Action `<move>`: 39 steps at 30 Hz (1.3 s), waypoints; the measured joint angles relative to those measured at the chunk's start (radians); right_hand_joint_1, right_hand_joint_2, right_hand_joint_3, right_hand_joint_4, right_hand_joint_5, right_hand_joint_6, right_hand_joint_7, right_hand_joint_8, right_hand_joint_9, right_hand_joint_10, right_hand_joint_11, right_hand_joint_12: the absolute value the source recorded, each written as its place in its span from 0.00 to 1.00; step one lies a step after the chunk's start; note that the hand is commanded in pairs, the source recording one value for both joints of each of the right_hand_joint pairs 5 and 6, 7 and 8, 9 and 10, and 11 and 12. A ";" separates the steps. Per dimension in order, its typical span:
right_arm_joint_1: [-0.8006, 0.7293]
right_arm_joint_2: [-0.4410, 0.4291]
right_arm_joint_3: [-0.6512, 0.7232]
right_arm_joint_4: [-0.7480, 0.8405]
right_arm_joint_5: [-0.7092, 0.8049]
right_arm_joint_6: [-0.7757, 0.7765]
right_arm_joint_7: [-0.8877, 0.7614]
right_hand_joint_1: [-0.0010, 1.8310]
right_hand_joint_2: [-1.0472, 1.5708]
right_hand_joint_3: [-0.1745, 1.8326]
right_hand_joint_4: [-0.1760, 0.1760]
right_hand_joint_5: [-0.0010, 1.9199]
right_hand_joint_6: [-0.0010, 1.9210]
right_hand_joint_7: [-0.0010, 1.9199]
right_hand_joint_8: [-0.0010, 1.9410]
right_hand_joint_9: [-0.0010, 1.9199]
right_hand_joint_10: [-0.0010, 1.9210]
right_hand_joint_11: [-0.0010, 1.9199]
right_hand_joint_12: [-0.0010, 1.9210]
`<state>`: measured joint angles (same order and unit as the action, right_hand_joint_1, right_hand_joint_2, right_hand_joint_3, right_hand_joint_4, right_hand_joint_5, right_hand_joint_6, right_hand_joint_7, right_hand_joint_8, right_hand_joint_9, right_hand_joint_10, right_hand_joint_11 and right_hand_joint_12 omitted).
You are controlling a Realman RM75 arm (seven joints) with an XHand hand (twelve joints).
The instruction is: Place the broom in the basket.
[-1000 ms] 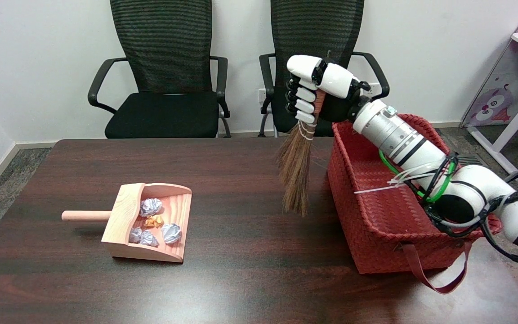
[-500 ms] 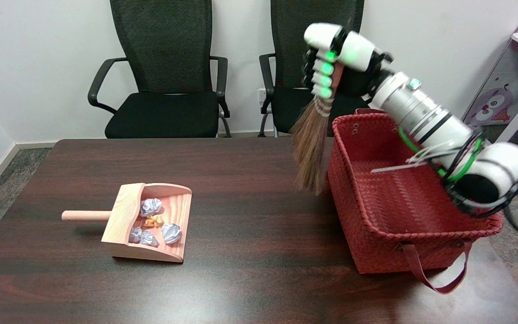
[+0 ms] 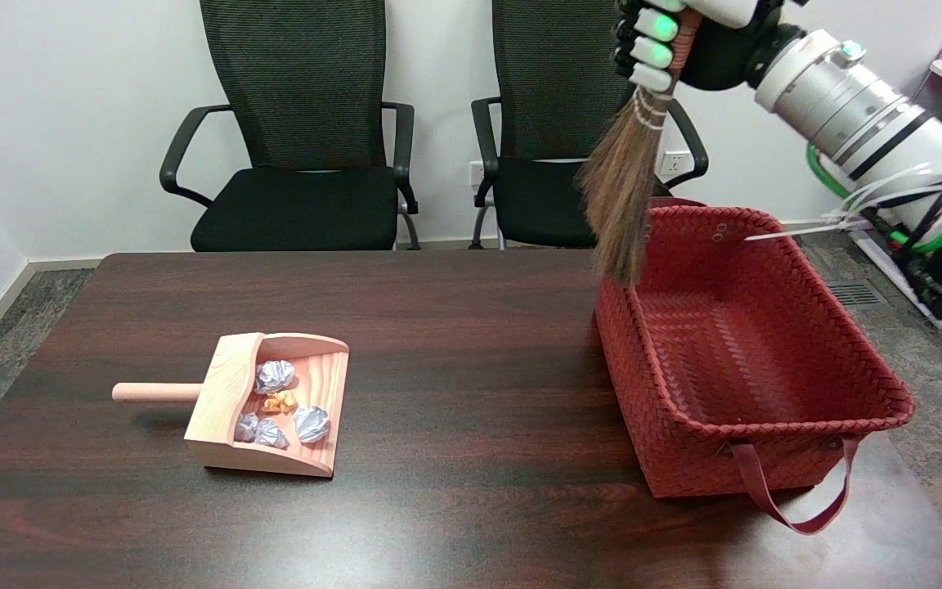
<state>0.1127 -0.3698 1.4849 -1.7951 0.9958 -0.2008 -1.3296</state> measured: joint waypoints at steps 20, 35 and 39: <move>-0.288 0.076 0.239 0.037 0.009 -0.065 0.004 0.53 1.00 0.46 0.49 1.00 1.00 1.00 0.99 1.00 1.00 1.00 1.00; -0.433 0.079 0.213 0.194 -0.099 -0.357 0.077 0.53 1.00 0.46 0.49 1.00 1.00 1.00 0.99 1.00 1.00 1.00 1.00; -0.452 0.080 0.166 0.239 -0.118 -0.445 0.100 0.53 1.00 0.48 0.49 1.00 1.00 1.00 0.99 1.00 1.00 1.00 1.00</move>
<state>-0.3395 -0.2896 1.6507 -1.5565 0.8775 -0.6461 -1.2296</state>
